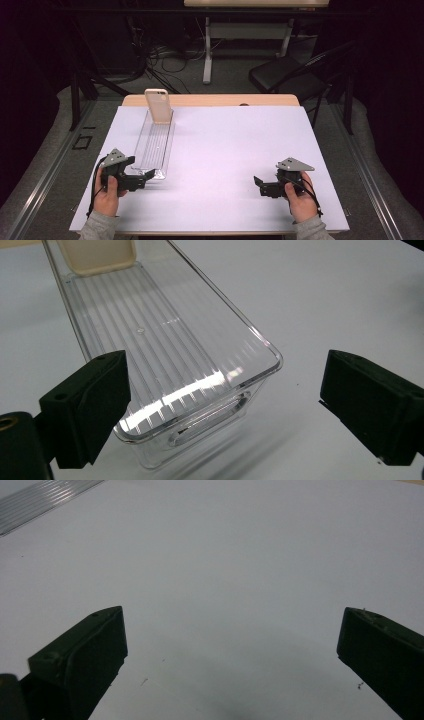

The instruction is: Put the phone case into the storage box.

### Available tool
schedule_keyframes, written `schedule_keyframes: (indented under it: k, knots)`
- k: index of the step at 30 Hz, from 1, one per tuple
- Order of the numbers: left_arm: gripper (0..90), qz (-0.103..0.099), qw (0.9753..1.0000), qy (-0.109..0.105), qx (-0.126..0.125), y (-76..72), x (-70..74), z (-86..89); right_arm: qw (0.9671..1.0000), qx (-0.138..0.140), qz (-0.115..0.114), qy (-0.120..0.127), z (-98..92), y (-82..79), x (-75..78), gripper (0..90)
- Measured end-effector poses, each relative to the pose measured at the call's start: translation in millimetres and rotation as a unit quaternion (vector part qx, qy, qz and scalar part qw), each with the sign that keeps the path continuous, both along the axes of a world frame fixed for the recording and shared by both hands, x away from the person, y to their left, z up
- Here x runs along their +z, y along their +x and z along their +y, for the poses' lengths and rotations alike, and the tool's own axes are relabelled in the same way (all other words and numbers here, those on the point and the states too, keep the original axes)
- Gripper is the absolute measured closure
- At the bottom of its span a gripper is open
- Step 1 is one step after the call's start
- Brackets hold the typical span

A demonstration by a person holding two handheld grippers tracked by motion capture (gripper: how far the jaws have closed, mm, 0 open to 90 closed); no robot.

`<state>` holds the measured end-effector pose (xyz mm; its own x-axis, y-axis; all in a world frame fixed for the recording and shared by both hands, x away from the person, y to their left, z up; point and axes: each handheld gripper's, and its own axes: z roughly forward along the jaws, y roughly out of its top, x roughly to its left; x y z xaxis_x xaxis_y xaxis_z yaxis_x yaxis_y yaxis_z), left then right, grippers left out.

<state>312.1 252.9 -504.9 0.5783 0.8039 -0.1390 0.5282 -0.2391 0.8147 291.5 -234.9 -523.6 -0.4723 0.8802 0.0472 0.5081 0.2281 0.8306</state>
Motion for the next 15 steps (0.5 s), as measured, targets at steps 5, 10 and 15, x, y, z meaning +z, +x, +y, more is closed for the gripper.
schedule_keyframes:
  k: [5,10,15]
  knots:
    - [6.3,0.001,1.0000,0.002,-0.001,0.6,-1.0,0.0,1.0000,0.001,-0.003,-0.001,0.2,-0.3,-1.1,0.0]
    - [6.2,0.006,1.0000,0.004,0.003,2.0,-2.5,0.1,1.0000,0.000,0.001,-0.002,0.2,-1.0,-1.5,0.0]
    - [6.2,0.010,0.9999,0.002,0.004,3.7,-2.2,1.6,1.0000,-0.001,0.001,-0.003,-2.4,-0.9,-1.9,0.0]
